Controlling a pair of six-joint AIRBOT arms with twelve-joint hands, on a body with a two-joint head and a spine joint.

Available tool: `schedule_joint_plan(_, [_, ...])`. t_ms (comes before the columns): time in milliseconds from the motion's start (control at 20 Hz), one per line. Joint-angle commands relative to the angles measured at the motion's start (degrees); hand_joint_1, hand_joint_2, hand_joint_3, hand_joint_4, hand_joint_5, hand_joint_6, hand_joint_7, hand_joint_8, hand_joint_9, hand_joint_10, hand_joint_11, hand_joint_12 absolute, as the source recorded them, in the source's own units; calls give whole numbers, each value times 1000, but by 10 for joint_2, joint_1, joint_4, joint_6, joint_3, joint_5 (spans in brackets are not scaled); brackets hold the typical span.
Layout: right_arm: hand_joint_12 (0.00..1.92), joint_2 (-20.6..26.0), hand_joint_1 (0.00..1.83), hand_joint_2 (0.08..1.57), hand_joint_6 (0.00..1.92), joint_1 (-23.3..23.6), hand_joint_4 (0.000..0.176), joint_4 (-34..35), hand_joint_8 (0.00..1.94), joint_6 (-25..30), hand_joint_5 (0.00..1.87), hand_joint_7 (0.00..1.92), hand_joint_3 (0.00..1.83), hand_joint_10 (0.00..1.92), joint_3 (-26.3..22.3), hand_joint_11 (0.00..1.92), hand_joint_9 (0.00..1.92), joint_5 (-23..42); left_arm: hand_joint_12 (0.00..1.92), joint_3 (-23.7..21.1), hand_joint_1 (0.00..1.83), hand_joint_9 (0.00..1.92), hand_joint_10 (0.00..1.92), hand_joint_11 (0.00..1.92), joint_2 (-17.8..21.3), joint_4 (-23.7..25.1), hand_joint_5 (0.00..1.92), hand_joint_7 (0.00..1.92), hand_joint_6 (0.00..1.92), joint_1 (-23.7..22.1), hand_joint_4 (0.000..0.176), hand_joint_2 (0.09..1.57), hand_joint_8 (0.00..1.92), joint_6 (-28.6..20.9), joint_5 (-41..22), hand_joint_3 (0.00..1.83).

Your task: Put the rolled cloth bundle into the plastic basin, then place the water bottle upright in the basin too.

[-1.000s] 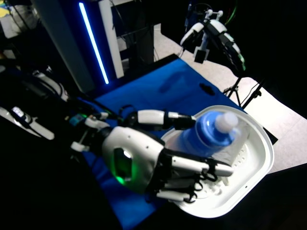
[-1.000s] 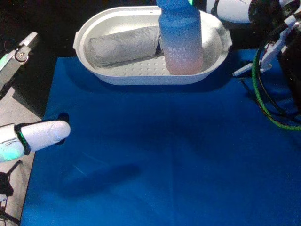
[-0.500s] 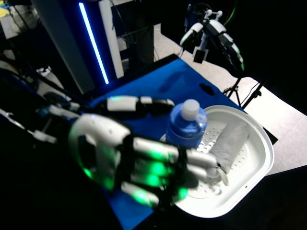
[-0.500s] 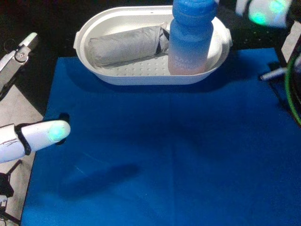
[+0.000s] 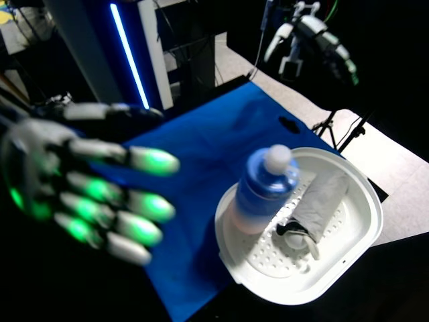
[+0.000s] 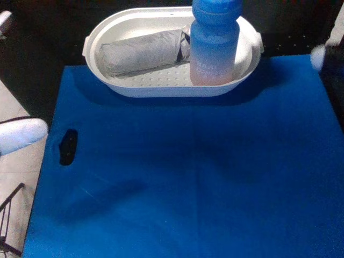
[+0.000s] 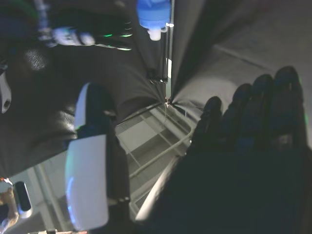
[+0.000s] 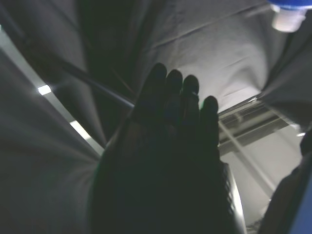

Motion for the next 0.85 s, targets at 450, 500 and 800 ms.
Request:
schedule_joint_plan(450, [0,5,668,1020,0,-262,132,180,5,1,0,27,6,0,-121,0,0,313,50,-34,223,19,4,84,18,-12,0,0,0,22,176,918,0,17,-98,0])
schedule_joint_plan(500, [0,5,670,1018,0,-262,133,180,5,1,0,29,5,0,-121,0,0,313,49,-34,226,19,3,82,18,-13,0,0,0,22,176,916,0,16,-98,0])
schedule_joint_plan(800, [3,7,647,1034,0,-257,174,162,1,2,0,35,7,8,-121,8,26,313,79,-38,235,55,7,128,18,-4,0,0,0,20,176,982,0,15,-98,16])
